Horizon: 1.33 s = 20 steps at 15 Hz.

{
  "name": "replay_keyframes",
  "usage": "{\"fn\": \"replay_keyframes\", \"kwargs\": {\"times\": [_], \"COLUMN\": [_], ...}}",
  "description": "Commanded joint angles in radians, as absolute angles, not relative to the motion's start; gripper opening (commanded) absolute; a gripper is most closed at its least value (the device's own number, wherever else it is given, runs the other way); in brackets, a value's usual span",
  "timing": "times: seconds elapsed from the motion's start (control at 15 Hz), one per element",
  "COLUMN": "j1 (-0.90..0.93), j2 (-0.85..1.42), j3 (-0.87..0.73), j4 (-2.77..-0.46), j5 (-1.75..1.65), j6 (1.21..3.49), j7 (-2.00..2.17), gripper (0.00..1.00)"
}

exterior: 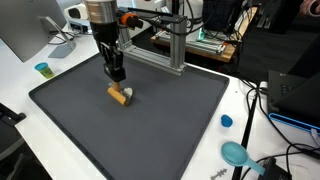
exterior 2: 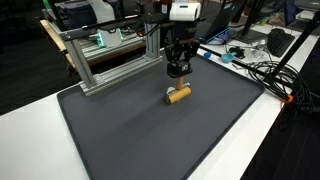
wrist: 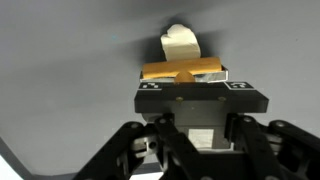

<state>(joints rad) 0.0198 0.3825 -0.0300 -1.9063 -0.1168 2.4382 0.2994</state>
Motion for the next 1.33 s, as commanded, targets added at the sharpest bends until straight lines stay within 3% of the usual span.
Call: {"fn": "replay_keyframes", "kwargs": {"times": [0.0, 0.67, 1.27], "j1": [0.038, -0.01, 0.018], "j2": [0.428, 0.284, 0.344], "j3": [-0.052, -0.034, -0.012], "j4": [-1.883, -1.912, -1.918], "j5": [-0.112, -0.039, -0.051], "j6": [2.457, 2.456, 2.393], "j7": [0.307, 0.166, 0.125], "gripper": [0.22, 0.22, 0.22]}}
